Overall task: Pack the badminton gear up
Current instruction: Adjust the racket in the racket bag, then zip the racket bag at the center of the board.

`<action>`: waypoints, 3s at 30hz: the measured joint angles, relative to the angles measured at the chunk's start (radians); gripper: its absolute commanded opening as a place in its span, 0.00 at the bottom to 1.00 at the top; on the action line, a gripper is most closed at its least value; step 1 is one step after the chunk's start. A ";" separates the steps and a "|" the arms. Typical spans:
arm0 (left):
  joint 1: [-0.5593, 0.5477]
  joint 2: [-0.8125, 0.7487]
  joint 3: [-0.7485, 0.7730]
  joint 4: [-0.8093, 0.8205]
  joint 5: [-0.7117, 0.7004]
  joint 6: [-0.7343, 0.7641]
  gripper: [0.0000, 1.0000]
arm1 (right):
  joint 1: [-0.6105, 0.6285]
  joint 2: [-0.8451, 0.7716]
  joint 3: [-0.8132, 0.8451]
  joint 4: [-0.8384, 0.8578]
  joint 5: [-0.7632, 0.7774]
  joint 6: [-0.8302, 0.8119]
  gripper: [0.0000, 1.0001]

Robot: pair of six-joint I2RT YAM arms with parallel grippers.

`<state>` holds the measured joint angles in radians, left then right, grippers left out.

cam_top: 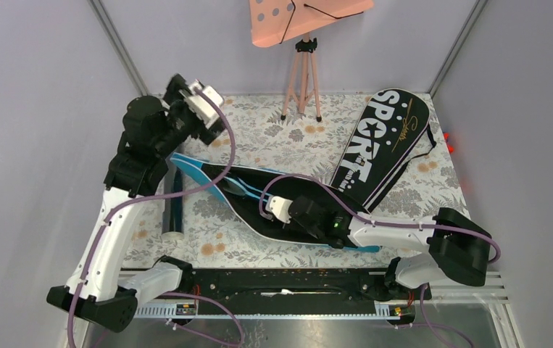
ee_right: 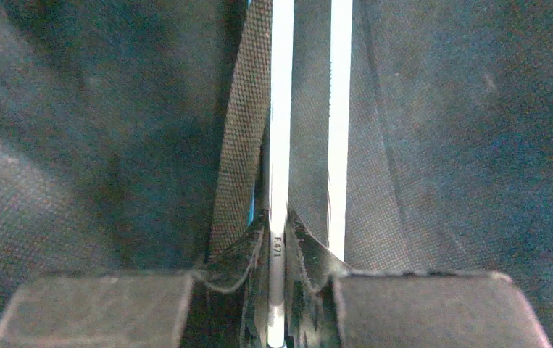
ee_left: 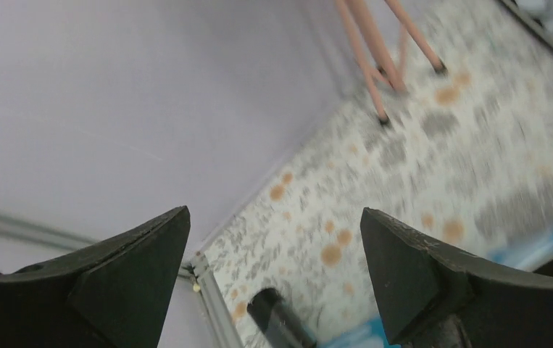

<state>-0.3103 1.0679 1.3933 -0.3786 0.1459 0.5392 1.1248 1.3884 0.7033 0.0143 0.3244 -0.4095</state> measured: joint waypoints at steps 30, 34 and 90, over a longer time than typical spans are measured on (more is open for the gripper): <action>0.244 0.264 -0.035 -0.812 0.290 1.062 0.77 | -0.085 0.022 -0.007 -0.098 -0.108 -0.078 0.00; 0.242 0.334 0.017 -0.920 0.319 1.113 0.25 | -0.084 0.016 -0.011 -0.091 -0.093 -0.098 0.00; -0.314 -0.125 -0.530 -0.272 0.216 0.267 0.00 | -0.099 -0.087 -0.101 0.513 -0.278 1.036 0.18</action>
<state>-0.6243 0.9432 0.8631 -0.6506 0.3622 0.8062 1.0256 1.3018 0.6022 0.5270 0.0467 0.6262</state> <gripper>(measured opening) 0.146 0.163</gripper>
